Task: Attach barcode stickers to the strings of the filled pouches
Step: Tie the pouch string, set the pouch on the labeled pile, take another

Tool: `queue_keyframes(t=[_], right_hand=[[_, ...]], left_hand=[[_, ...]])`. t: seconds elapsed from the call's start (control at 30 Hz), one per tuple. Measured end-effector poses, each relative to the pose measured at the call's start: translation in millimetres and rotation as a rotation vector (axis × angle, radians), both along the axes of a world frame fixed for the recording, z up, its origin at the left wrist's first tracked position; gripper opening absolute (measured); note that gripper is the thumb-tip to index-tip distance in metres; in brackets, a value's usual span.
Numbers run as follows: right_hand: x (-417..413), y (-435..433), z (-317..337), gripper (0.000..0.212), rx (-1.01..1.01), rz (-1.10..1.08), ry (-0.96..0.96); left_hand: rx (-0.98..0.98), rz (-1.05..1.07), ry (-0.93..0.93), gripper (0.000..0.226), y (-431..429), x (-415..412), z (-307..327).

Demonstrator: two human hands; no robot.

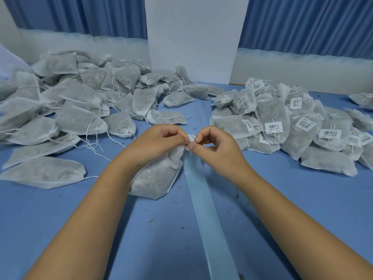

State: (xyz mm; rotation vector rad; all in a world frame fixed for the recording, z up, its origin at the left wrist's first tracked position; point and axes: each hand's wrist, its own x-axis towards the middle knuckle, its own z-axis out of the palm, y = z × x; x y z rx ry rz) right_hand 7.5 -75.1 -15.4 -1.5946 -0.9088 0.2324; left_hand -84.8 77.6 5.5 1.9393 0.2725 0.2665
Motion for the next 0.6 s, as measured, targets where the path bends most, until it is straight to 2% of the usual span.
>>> queue_keyframes(t=[0.07,0.17,0.3,0.37,0.5,0.6], right_hand=[[1.0,-0.1,-0.1,0.025,0.03,0.01,0.005],[4.2,-0.6,-1.3,0.021,0.007,-0.008,-0.04],[6.2,-1.2,-4.3,0.016,-0.115,-0.067,-0.275],[6.8,-1.0,-4.9,0.012,-0.161,-0.068,-0.33],[6.7,0.1,-2.7,0.013,-0.184,-0.004,-0.132],[6.1,-0.2,1.4,0.021,-0.168,0.055,0.022]], left_hand=[[0.018,0.02,0.018,0.017,-0.4,0.0,0.0],[0.043,0.048,0.052,0.015,-0.9,0.0,0.1],[0.071,0.033,0.059,0.014,-1.4,-0.9,0.0],[0.082,0.028,0.058,0.014,-0.5,-0.4,-1.2],[0.136,0.046,0.042,0.011,1.5,1.5,-3.5],[0.1,0.024,0.013,0.007,0.4,1.3,-3.4]])
